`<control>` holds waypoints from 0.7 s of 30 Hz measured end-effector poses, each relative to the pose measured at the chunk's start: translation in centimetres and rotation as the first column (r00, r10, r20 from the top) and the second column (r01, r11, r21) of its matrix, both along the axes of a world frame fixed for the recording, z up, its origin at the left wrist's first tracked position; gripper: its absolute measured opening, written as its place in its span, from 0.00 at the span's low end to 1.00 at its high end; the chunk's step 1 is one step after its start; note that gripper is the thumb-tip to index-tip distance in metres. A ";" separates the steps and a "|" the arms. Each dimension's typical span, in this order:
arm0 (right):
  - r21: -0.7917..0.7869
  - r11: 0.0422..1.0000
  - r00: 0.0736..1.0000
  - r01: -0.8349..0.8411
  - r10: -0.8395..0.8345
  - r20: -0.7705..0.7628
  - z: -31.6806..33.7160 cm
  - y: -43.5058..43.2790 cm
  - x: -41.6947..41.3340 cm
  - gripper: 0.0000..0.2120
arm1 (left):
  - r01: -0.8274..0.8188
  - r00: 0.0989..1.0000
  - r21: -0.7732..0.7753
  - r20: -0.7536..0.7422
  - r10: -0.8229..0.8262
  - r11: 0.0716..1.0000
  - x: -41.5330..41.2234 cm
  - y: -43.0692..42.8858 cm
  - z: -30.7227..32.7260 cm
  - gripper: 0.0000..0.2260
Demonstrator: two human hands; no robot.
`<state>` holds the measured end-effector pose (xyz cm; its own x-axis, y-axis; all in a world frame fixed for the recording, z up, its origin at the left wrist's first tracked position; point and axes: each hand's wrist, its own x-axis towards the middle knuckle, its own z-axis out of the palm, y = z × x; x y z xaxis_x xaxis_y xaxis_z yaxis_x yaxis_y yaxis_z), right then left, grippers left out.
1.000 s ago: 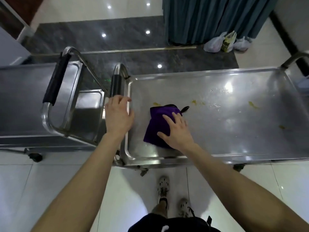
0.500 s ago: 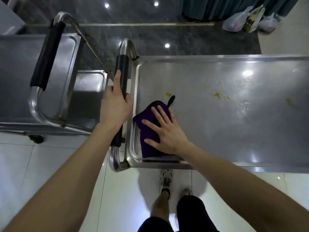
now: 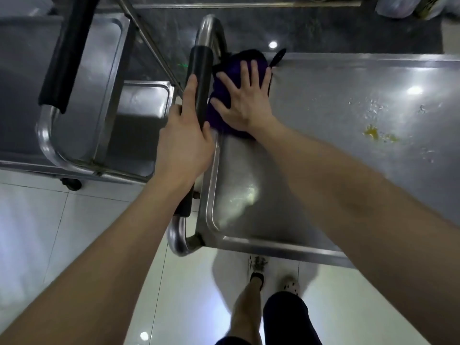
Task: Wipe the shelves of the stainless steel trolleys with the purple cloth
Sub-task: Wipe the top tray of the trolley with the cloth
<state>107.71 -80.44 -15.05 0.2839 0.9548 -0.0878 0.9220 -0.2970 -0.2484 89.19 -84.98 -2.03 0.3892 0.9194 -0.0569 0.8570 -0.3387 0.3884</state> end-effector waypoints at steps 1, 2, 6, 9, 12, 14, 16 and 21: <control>0.006 1.000 1.000 -0.009 0.009 -0.001 0.2 -1.9 -1.3 0.39 | 0.002 1.000 -0.004 0.002 -0.002 1.000 0.1 0.0 0.1 0.38; 0.018 1.000 1.000 -0.021 0.021 0.005 0.3 -4.1 -2.8 0.38 | 0.002 1.000 -0.009 0.005 -0.002 1.000 0.2 0.0 0.3 0.37; 0.097 0.990 0.994 -0.103 0.106 -0.024 0.3 -15.0 -9.6 0.36 | 0.014 1.000 -0.016 0.018 -0.014 1.000 0.9 0.0 0.8 0.37; 0.120 0.978 0.984 -0.171 0.175 -0.024 -0.6 -20.7 -12.6 0.33 | 0.023 0.999 -0.039 0.034 -0.022 0.999 1.1 0.1 1.1 0.36; 0.081 0.977 0.980 -0.198 0.199 -0.005 -0.7 -22.2 -11.1 0.31 | 0.018 0.999 -0.058 0.042 -0.016 0.998 1.0 0.1 1.1 0.37; 0.065 0.987 0.989 -0.145 0.145 0.008 -0.6 -24.1 -8.1 0.31 | 0.018 0.998 -0.088 0.068 -0.012 0.996 1.0 0.3 1.2 0.38; 0.064 0.998 1.000 -0.006 0.004 0.022 -0.6 -27.5 -3.2 0.31 | 0.023 0.997 -0.101 0.079 -0.016 0.995 0.8 0.4 1.0 0.41; -0.092 0.892 0.896 0.443 -0.438 0.070 1.2 -35.9 8.6 0.34 | 0.047 0.994 0.002 -0.100 -0.046 0.999 1.7 0.3 1.0 0.43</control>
